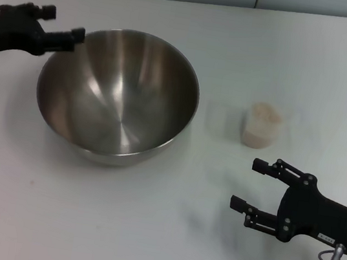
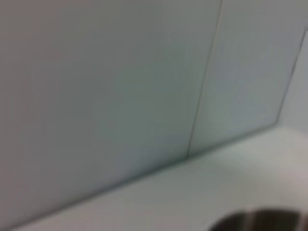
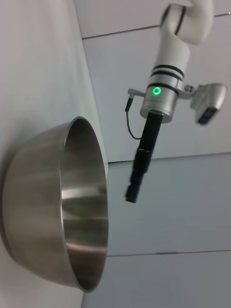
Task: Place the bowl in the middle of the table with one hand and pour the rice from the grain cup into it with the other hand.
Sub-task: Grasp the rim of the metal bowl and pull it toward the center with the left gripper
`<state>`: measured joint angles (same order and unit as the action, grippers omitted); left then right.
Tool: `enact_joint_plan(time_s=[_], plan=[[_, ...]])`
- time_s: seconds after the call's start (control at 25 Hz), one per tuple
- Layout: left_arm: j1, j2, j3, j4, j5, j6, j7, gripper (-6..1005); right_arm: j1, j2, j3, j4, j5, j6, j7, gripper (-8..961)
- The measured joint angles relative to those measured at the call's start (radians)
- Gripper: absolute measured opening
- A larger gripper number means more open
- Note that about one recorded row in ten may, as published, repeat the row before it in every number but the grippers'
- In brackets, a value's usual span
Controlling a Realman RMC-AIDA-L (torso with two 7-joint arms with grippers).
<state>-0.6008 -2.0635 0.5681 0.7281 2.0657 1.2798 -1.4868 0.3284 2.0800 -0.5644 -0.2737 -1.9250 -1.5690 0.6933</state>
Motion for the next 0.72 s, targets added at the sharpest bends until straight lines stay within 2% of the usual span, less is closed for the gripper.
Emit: enact_joint_plan(time_s=[0.08, 0.16, 0.28, 0.48, 0.72], plan=[[0.014, 0.0, 0.121, 0.072, 0.031, -0.041, -0.087, 800, 0.002, 0.0, 0.0, -0.001, 0.0, 0.0, 0.0, 809], [0.017, -0.001, 0.194, 0.129, 0.09, -0.071, -0.158, 799, 0.002, 0.0, 0.0, -0.001, 0.0, 0.0, 0.0, 809], [-0.006, -0.003, 0.233, 0.176, 0.215, -0.081, -0.251, 796, 0.002, 0.0, 0.001, -0.001, 0.001, 0.0, 0.0, 809], [-0.045, -0.003, 0.256, 0.2, 0.327, -0.074, -0.332, 793, 0.002, 0.0, 0.002, -0.001, 0.002, 0.0, 0.0, 808], [-0.064, -0.004, 0.321, 0.223, 0.392, -0.072, -0.406, 788, 0.001, 0.0, 0.004, -0.001, 0.003, 0.002, 0.0, 806]])
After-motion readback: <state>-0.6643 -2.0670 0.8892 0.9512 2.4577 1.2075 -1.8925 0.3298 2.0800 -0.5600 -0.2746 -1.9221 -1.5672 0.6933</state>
